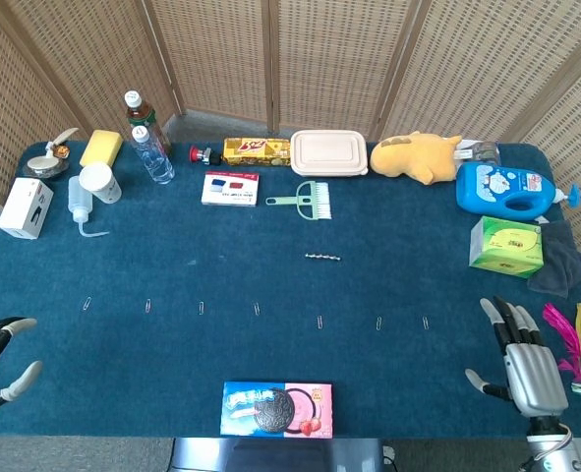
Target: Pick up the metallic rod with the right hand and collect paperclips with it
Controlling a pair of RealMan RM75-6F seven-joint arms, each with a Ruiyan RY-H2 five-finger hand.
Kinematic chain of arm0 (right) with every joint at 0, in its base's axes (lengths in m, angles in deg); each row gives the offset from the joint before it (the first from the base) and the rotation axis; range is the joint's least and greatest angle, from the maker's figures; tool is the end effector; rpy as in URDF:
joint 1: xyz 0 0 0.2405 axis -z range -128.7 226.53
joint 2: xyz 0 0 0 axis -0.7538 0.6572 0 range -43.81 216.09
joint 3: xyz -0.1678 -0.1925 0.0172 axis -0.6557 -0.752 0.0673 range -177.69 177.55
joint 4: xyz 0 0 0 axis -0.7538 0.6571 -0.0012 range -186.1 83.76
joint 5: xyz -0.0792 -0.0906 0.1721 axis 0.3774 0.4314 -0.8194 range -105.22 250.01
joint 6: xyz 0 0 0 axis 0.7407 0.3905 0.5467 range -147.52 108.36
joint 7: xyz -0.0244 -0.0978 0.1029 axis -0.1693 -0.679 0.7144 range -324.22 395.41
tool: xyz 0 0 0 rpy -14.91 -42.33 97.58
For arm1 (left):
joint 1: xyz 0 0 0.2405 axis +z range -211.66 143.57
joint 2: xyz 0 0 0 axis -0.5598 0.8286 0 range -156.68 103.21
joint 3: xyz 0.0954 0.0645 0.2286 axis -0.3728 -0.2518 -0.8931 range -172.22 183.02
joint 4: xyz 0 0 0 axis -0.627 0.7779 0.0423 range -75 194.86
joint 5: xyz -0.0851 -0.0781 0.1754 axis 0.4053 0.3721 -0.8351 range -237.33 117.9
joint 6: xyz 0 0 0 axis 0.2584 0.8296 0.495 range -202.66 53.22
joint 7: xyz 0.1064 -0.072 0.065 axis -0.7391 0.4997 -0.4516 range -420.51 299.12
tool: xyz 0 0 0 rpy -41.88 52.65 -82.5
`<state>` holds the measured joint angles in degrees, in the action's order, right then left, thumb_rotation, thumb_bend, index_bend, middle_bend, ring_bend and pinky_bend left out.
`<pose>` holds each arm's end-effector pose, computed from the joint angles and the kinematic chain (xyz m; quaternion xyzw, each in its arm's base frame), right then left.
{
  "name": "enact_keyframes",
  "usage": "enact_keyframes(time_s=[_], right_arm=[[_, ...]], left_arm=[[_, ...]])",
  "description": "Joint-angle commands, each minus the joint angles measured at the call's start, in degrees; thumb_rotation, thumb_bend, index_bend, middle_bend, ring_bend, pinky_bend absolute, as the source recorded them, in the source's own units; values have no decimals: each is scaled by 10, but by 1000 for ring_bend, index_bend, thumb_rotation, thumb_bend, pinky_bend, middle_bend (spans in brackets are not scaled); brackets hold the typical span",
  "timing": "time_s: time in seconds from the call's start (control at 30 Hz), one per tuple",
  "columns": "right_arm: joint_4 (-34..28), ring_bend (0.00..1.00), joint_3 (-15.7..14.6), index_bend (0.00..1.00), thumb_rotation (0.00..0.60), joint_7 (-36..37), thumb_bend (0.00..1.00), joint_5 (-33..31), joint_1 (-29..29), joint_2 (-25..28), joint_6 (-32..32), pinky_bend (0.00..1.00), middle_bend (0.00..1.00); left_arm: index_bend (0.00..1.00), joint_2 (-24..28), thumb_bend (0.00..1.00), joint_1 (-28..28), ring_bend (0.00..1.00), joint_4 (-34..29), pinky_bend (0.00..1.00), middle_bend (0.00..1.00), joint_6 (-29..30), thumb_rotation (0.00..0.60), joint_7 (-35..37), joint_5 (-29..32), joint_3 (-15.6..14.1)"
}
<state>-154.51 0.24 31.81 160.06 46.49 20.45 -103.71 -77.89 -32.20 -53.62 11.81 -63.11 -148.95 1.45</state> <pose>-0.2751 -0.1562 0.1271 0.5808 -0.4545 0.4082 0.5380 -0.2689 0.1210 0.1833 -0.5781 -0.4690 -0.3643 0.5596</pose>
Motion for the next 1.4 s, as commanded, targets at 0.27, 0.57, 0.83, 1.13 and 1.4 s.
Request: enact_keyframes(time_s=[0.27, 0.57, 0.83, 1.13, 1.4], right_arm=[[-15, 0, 27, 0, 600, 49, 207, 19, -33, 5, 14, 0, 0], [-19, 0, 95, 0, 600, 107, 207, 4, -129, -25, 94, 0, 0], [25, 0, 163, 0, 600, 56, 207, -110, -231, -73, 198, 0, 0], [84, 0, 182, 0, 600, -55, 207, -207, -297, -117, 247, 0, 0], [172, 55, 175, 0, 600, -158, 208, -257, -339, -171, 243, 106, 11]], left_arm=[[214, -8, 236, -12, 174, -3, 36, 211, -15, 0, -7, -5, 4], [214, -21, 237, -32, 174, -2, 36, 210, -48, 0, -15, 18, 14], [214, -29, 236, -44, 174, 4, 36, 210, -67, 1, -22, 35, 18], [214, -32, 237, -49, 174, 10, 36, 210, -72, 2, -20, 44, 20], [215, -32, 236, -50, 174, 11, 36, 211, -70, 3, -19, 43, 20]])
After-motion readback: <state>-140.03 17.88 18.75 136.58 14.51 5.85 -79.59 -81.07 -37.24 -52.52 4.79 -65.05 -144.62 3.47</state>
